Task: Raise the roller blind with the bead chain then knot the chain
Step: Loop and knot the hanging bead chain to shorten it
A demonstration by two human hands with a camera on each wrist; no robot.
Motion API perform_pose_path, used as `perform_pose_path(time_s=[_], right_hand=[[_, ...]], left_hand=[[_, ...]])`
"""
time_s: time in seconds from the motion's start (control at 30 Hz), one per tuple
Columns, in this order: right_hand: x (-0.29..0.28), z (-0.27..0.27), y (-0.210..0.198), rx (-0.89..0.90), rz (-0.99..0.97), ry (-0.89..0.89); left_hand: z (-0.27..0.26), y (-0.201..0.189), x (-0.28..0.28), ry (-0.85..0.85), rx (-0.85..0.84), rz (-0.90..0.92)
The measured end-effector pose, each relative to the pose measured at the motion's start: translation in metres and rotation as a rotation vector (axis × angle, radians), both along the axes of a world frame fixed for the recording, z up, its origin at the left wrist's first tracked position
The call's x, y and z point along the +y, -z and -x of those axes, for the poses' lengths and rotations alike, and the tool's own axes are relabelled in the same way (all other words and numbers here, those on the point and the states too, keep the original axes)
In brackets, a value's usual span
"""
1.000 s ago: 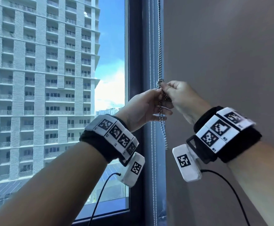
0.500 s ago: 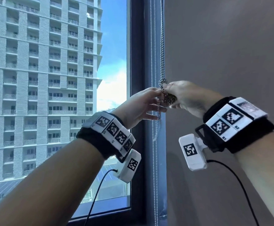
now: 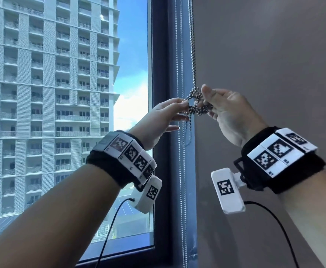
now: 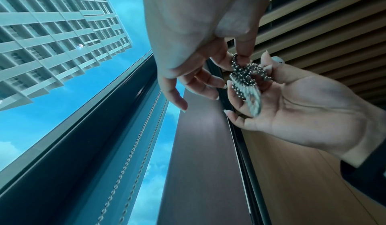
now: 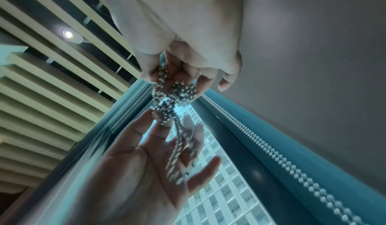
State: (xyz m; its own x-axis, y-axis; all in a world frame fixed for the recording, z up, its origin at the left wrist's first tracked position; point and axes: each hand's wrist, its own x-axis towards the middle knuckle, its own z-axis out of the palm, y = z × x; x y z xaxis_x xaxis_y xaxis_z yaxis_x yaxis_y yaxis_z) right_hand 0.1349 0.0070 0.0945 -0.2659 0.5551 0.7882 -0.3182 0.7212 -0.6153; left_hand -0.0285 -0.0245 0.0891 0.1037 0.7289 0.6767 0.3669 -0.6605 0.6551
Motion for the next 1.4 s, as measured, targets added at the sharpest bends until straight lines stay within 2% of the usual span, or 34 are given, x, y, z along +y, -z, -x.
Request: perform_pose_path(time_s=[0.1,0.23,0.43,0.57,0.73,0.87,1.17,1.27,1.4], right_hand=[[0.002,0.002,0.002,-0.025,-0.033,-0.005],[0.011,0.007,0.011,-0.084,0.02,0.077],[0.012,0.016,0.042,-0.326,0.075,0.182],[0.014,0.022,0.073,-0.533,0.17,0.104],[0.014,0.027,0.093,-0.47,0.188,0.06],[0.012,0.029,0.103,-0.553,0.191,0.073],[0.026,0.036,0.117,-0.509,0.19,0.2],[0.025,0.038,0.119,-0.502,0.189,0.197],[0.022,0.038,0.119,-0.508,0.177,0.181]], left_hand=[[0.002,0.002,0.002,0.041,-0.024,0.013],[0.004,0.006,0.006,0.04,-0.07,0.009],[0.01,0.012,0.015,0.003,-0.07,0.024],[0.009,0.019,0.02,-0.029,-0.132,-0.002],[0.003,0.021,0.02,-0.011,-0.184,-0.061],[-0.001,0.021,0.024,0.01,-0.269,-0.017],[-0.007,0.037,0.03,0.029,-0.225,0.047],[-0.019,0.037,0.03,-0.002,-0.156,0.046],[-0.035,0.033,0.033,0.013,-0.191,0.012]])
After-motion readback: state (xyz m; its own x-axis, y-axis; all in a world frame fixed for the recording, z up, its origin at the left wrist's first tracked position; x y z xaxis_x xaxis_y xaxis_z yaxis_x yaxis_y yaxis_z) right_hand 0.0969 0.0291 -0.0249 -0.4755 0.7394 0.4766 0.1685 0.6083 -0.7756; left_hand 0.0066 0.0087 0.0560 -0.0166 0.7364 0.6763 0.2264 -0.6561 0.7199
